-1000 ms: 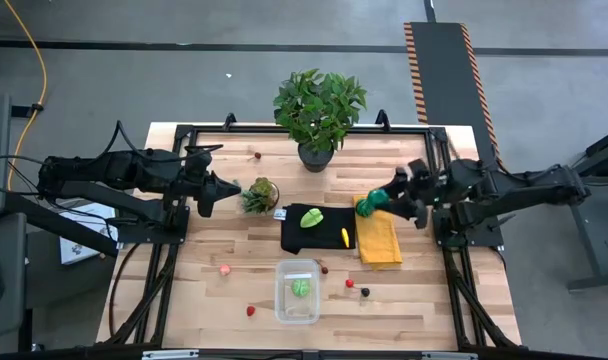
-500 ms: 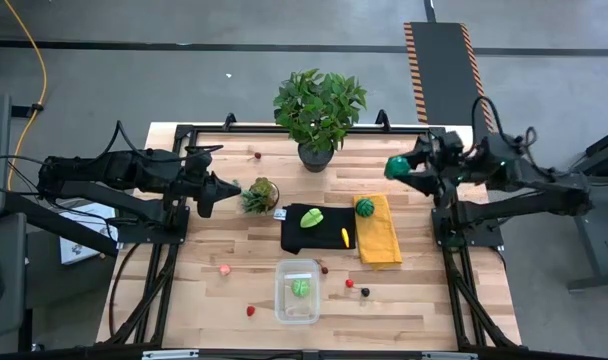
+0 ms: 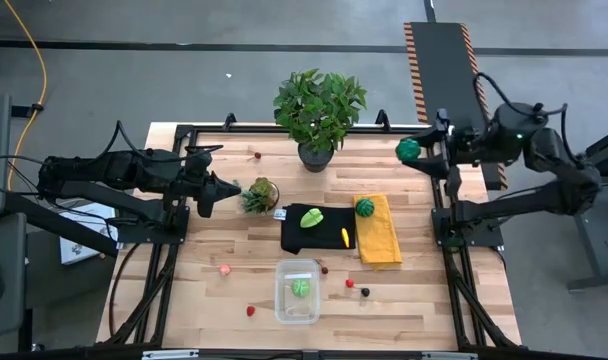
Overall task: Pick and placing Produce into tupperware
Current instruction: Put the bell pepper into the bin
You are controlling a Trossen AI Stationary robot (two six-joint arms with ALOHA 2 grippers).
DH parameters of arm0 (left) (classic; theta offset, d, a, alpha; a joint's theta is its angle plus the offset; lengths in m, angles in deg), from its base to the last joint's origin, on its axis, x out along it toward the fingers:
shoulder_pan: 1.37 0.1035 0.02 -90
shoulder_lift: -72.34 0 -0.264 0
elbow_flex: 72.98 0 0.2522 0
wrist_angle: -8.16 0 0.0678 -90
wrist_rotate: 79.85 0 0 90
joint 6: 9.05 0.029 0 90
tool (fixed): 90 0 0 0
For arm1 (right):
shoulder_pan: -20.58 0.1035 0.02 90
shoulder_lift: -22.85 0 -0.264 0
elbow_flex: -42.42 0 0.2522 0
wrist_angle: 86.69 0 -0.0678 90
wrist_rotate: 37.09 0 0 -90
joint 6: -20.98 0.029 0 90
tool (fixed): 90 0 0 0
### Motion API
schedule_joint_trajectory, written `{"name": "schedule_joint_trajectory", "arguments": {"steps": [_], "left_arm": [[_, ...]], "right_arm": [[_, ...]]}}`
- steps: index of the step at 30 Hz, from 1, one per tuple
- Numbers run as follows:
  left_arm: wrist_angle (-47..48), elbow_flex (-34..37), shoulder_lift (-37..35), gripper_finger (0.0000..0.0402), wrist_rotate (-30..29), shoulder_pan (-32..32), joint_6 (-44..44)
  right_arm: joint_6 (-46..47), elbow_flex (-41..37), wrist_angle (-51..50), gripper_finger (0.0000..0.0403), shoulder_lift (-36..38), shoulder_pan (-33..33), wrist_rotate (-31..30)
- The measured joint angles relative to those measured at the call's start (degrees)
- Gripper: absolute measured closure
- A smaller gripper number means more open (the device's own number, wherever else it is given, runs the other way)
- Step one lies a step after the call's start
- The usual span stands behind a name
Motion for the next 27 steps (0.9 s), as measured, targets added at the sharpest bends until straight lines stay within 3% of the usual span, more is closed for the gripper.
{"name": "schedule_joint_trajectory", "arguments": {"steps": [19,27], "left_arm": [[0.0,0.0,0.0,0.0401,0.0,0.0,0.0],[0.0,0.0,0.0,0.0401,0.0,0.0,0.0]], "right_arm": [[-7.2,11.4,-15.3,0.0189,-14.1,0.0,2.6],[-9.4,14.9,-16.2,0.0189,-18.8,0.1,8.1]]}}
